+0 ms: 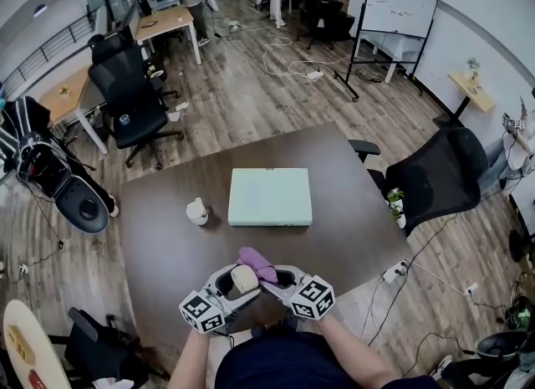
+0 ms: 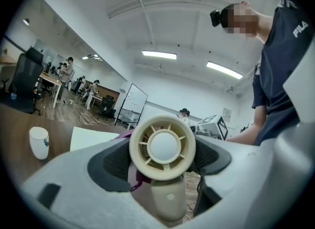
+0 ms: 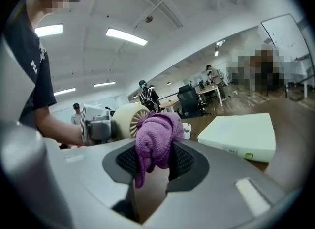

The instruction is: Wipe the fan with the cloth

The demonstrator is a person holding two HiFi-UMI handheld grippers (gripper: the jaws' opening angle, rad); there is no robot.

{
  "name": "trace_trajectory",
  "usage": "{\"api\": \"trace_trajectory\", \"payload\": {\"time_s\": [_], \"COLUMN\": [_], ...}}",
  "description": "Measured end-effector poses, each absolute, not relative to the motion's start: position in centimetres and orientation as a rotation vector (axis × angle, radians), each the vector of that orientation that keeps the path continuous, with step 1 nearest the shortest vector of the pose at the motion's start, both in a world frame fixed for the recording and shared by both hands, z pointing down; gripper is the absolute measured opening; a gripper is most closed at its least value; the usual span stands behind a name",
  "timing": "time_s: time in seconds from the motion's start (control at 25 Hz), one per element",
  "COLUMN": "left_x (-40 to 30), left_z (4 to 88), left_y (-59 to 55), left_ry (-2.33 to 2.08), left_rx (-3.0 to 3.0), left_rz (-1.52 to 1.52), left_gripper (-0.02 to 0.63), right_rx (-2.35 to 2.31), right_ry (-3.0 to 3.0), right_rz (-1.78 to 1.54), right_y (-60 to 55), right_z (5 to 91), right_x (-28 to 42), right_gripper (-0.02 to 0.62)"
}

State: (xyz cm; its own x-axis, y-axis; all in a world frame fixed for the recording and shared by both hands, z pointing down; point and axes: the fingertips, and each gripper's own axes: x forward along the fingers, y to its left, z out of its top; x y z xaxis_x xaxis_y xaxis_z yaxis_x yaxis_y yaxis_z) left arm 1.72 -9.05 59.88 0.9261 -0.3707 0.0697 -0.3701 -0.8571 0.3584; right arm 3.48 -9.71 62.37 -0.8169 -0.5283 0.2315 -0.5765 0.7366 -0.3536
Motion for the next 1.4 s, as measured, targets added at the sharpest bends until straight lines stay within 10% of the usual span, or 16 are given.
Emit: {"api": "trace_trajectory", "payload": {"time_s": [0.6,1.4], "left_x": [0.6,-0.9], "left_z": [56.8,54.9], "left_y": [-9.5,-12.1], "left_ry": [-0.609,-0.794], "left_rx": [2.624,2.495], "left_rz": [-0.175,-0.374], "left_gripper": [0.380,0.380], "right_rx": [0.914,0.774], "right_ry": [-2.725,-2.750], "right_rz": [-0.073,-0.103], "right_y": [-7.6,-4.9], "right_z": [59.0,59.2], "right_x": [2.9,2.4], "right_gripper": [0.129,0.129]}}
